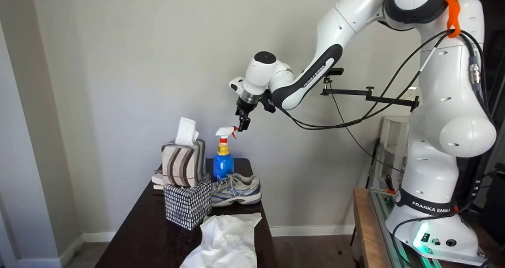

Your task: Twist the nozzle on the spray bottle.

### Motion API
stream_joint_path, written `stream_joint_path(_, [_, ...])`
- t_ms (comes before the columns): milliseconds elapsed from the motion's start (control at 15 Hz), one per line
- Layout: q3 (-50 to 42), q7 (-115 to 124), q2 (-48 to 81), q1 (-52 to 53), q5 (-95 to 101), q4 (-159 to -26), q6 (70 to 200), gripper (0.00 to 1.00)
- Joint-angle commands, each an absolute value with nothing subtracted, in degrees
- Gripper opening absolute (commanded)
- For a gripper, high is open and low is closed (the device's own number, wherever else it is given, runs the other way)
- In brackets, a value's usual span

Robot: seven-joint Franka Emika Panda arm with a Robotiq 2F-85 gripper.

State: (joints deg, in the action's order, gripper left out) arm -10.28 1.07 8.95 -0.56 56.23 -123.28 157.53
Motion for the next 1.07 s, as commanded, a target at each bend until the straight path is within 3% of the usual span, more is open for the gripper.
stream_joint_path(0, [-11.4, 5.4, 8.5, -0.6, 59.7, -124.4, 160.2, 0.74])
stream_joint_path(400, [-11.5, 4.7, 8.9, -0.7, 59.7, -125.3, 164.9, 0.29])
stream_joint_path(600, [-11.3, 3.4, 9.1, -1.0, 58.0, -125.9, 166.5, 0.15])
stream_joint_path(800, [-10.9, 0.9, 9.1, -1.5, 56.1, -127.1, 168.6, 0.10])
stream_joint_path(1000, [-11.1, -0.7, 8.9, -1.8, 57.0, -127.3, 169.6, 0.39])
